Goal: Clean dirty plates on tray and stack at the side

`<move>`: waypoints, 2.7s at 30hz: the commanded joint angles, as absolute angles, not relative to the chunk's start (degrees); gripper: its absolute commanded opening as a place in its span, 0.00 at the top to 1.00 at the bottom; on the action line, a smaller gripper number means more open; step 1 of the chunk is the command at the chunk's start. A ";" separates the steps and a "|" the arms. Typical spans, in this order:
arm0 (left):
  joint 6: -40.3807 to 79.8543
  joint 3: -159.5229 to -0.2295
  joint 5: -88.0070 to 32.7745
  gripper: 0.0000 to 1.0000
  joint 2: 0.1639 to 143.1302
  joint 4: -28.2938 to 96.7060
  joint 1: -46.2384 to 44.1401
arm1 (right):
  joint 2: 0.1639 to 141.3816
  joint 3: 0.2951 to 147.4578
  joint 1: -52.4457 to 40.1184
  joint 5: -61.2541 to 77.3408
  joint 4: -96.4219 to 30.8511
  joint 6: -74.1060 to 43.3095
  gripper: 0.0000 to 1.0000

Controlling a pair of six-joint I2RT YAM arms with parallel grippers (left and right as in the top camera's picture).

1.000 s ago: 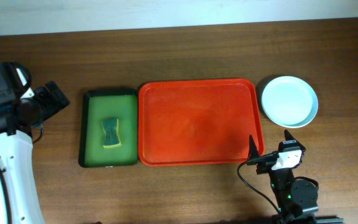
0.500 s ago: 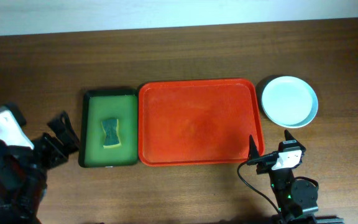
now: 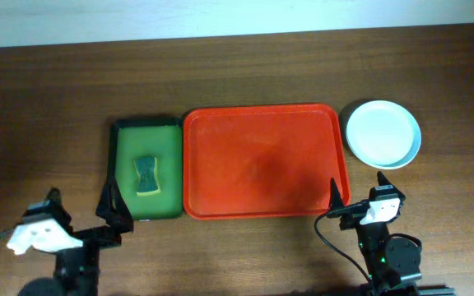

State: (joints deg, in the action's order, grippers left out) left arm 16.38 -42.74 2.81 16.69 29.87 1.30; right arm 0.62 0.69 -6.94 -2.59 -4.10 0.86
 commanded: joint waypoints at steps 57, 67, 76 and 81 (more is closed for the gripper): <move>3.77 -0.54 -5.78 0.01 0.34 4.19 0.14 | 0.25 0.32 -6.68 -3.49 -4.34 0.36 0.02; 3.77 -0.54 -5.80 0.01 0.34 4.19 0.14 | 0.25 0.32 -6.68 -3.49 -4.34 0.38 0.02; 3.77 -0.54 -5.78 0.01 0.34 4.19 0.14 | 0.25 0.32 -6.68 -3.49 -4.34 0.36 0.02; 3.75 -0.54 -5.78 0.01 0.34 4.19 0.14 | 0.25 0.32 -6.68 -3.49 -4.34 0.36 0.02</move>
